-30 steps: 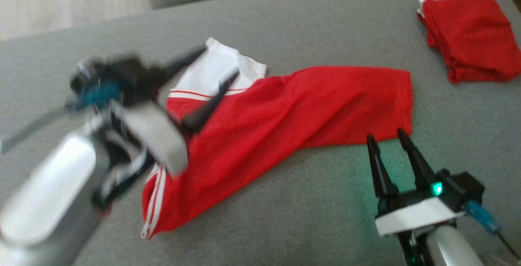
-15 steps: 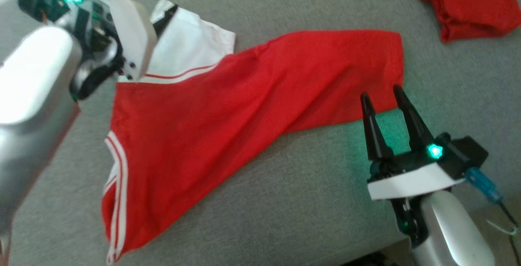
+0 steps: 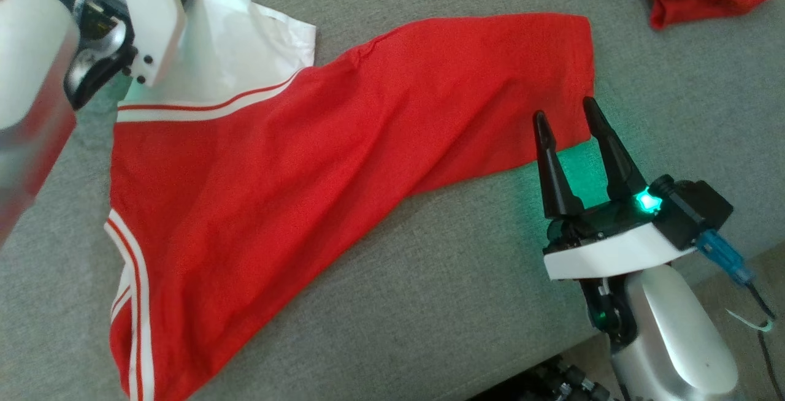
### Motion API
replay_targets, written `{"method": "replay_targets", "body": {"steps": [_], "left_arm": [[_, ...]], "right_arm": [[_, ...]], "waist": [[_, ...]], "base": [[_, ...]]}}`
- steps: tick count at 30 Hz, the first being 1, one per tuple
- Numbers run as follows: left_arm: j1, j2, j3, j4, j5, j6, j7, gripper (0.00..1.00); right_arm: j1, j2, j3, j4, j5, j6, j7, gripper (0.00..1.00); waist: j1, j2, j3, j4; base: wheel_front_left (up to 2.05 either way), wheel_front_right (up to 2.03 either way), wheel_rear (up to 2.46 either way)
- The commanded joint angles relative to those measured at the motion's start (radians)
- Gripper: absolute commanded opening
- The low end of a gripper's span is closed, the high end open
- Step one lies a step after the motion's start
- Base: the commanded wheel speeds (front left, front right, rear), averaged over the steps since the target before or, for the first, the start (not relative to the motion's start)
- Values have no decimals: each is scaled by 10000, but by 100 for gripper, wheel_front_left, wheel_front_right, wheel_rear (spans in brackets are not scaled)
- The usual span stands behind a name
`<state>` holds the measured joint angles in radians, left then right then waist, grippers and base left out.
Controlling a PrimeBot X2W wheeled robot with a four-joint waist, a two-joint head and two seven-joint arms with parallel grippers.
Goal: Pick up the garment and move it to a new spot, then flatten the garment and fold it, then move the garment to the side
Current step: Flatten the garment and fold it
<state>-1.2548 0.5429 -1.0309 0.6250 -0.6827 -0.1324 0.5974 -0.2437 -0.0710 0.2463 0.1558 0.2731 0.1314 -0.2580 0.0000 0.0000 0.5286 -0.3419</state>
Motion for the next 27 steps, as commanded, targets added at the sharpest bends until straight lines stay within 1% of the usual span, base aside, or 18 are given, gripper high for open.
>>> {"method": "replay_targets", "body": {"steps": [1, 2, 3, 5, 7, 9, 13, 17, 20, 22, 23, 24, 27], "left_arm": [[-301, 339, 131, -13, -134, 18, 134, 100], [-301, 330, 22, 32, -321, 18, 262, 46], [-278, 320, -79, 49, -574, 18, 443, 25], [-220, 333, -270, -48, -1180, 18, 865, 0], [-231, 411, -408, -211, -1657, 18, 1140, 0], [-309, 505, -526, -382, -1887, 18, 1119, 0], [-541, 687, -713, -629, -1837, 18, 170, 0], [-670, 803, -904, -687, -1791, 18, -838, 0], [-769, 878, -1086, -747, -1829, 18, -1376, 0], [-787, 894, -1201, -771, -1903, 18, -1616, 0], [-796, 905, -1266, -790, -1931, 18, -1724, 0], [-796, 905, -1266, -790, -1931, 18, -1724, 0], [-781, 929, -1443, -818, -2050, 18, -2020, 0]], "right_arm": [[-75, 47, 171, -323, 91, -7, -38, 100], [-76, 55, 157, -321, 90, -7, -38, 100], [-74, 62, 138, -319, 92, -7, -38, 100], [-56, 72, 102, -311, 91, -7, -38, 100], [-29, 80, 56, -299, 82, -7, -38, 100], [12, 83, -7, -290, 64, -7, -38, 100], [170, 105, -376, 60, 298, -7, -38, 100], [201, 72, -779, 974, 525, -7, -38, 100], [95, -30, -1213, 1633, 704, -7, -38, 100], [-10, -125, -1378, 2306, 965, -7, -38, 100], [-100, -183, -1322, 2685, 1158, -7, -38, 100], [-100, -183, -1322, 2685, 1158, -7, -38, 100], [-522, -483, -844, 3841, 1832, -7, 41, 100]], "waist": [[0, 0, 29, -32], [0, 0, 32, -43], [0, 0, 29, -50], [0, 0, 4, -44], [0, 0, -43, -12], [0, 0, -124, 50], [0, 0, -432, 237], [0, 0, -930, 519], [0, 0, -1294, 810], [0, 0, -1512, 1022], [0, 0, -1602, 1120], [0, 0, -1602, 1120], [0, 0, -1833, 1396]], "base": [[0, 0, 0], [0, 0, 0], [0, 0, 0], [0, 0, 0], [0, 0, 0], [0, 0, 0], [0, 0, 0], [0, 0, 0], [0, 0, 0], [0, 0, 0], [0, 0, 0], [0, 0, 0], [0, 0, 0]]}}
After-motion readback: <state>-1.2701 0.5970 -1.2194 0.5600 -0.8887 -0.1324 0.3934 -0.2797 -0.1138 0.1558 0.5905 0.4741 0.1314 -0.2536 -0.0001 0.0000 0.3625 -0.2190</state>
